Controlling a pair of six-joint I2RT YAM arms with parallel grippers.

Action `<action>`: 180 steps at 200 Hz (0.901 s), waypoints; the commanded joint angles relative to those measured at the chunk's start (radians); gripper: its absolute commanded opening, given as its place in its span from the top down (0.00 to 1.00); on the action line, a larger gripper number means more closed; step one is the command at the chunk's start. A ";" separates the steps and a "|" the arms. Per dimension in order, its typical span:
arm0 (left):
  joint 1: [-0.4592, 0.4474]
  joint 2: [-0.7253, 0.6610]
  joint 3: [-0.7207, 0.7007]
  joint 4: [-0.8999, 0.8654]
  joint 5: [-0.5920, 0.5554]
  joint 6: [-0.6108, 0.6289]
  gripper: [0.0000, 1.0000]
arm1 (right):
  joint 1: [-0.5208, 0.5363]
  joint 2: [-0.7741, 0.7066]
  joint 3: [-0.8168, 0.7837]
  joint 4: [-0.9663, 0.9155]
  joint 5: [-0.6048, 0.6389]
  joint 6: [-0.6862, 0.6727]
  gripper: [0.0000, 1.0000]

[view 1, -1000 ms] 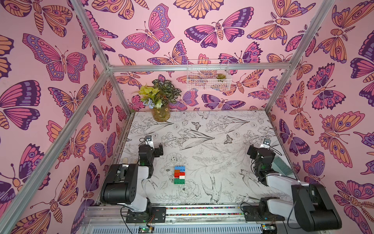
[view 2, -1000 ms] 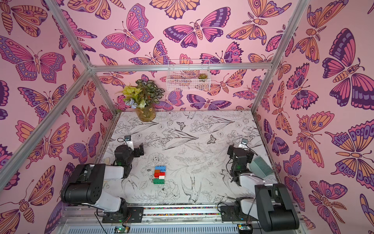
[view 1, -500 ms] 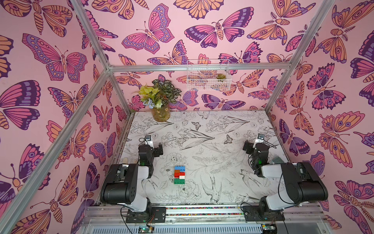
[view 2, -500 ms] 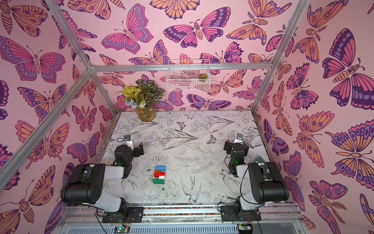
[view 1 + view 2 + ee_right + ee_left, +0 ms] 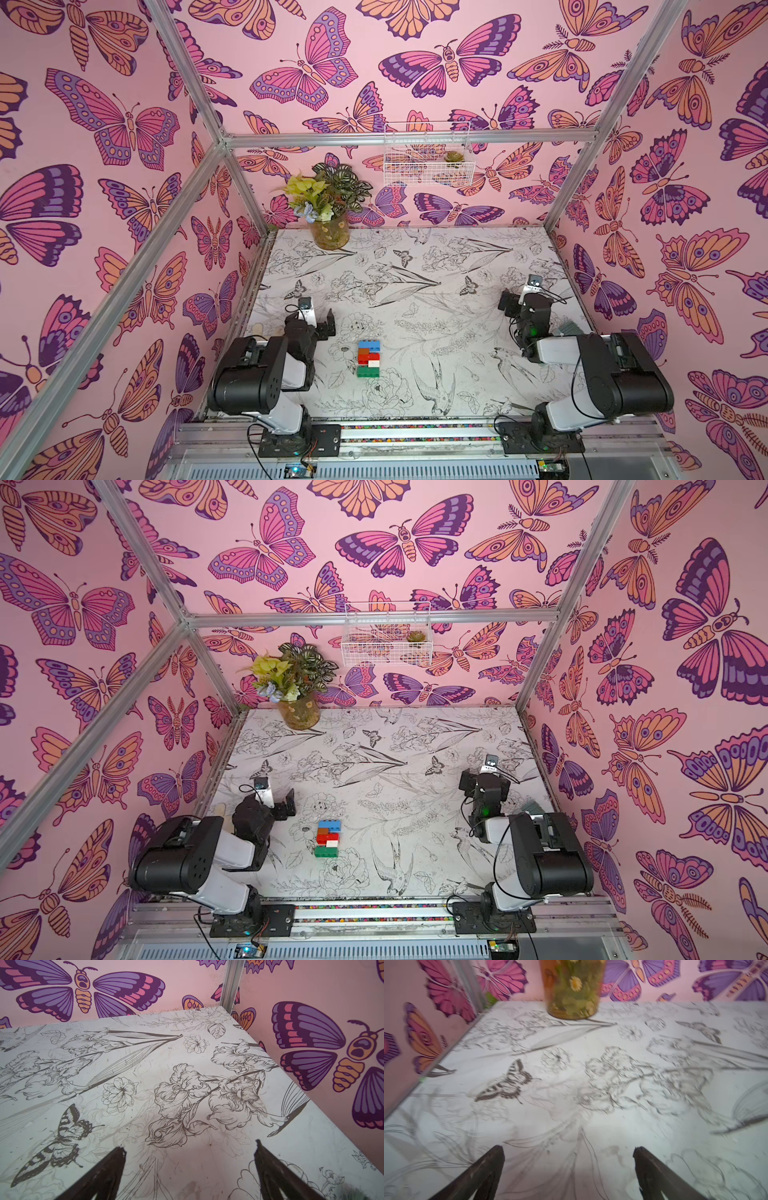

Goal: Assemble the number 5 with lego
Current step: Reset both arms

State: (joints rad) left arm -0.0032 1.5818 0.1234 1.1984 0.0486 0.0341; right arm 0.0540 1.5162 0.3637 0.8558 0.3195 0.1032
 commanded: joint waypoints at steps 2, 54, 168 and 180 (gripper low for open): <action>-0.006 -0.065 0.003 0.073 -0.004 0.021 0.00 | -0.005 -0.017 0.016 -0.010 -0.007 -0.008 0.01; 0.007 -0.013 0.066 0.048 -0.156 -0.052 0.01 | -0.004 -0.016 0.015 -0.009 -0.007 -0.008 0.01; -0.001 -0.051 0.238 -0.304 -0.201 -0.070 0.01 | -0.005 -0.016 0.020 -0.018 -0.007 -0.007 0.01; -0.001 -0.039 0.233 -0.271 -0.208 -0.068 0.01 | -0.004 -0.014 0.017 -0.011 -0.008 -0.007 0.01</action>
State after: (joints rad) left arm -0.0006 1.5394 0.3618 0.9405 -0.1349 -0.0277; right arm 0.0540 1.5162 0.3706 0.8455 0.3161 0.1032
